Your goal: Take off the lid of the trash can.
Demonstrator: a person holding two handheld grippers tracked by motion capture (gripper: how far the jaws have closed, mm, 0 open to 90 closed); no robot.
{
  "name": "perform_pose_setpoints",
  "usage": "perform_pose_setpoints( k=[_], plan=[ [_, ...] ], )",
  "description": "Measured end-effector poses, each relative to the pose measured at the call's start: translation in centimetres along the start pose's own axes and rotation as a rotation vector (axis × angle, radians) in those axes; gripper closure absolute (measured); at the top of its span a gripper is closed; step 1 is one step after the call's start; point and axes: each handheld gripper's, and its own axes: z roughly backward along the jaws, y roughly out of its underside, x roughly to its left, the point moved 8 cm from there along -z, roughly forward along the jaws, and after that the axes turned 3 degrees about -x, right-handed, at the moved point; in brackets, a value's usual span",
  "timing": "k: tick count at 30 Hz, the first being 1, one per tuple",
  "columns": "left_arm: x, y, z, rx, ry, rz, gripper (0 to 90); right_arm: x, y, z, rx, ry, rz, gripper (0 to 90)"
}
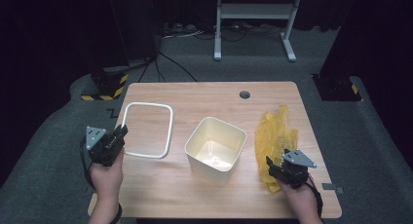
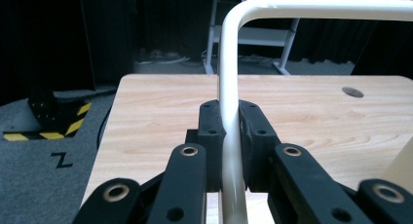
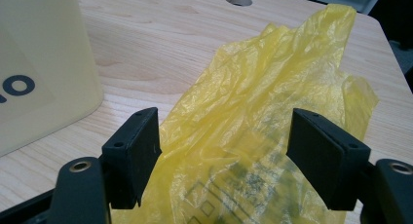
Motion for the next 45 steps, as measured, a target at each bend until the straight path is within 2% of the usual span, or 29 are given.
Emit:
perform_pose_setpoints(
  k=[14,25,34,45],
  plan=[
    [1.3,2.6,-1.4,0.084,-0.018,0.015,81.0,0.1,0.1,0.0,0.004,0.000,0.003,27.5],
    [1.5,4.8,-2.8,0.170,-0.022,-0.007,81.0,0.2,0.1,-0.1,0.006,-0.003,0.007,27.5],
    [2.3,6.8,-3.8,0.233,-0.040,0.001,81.0,0.3,0.1,-0.1,0.009,-0.002,0.009,27.6],
    [3.9,10.6,-5.0,0.367,-0.077,0.031,81.0,0.3,0.2,-0.2,0.012,-0.002,0.011,27.7]
  ],
)
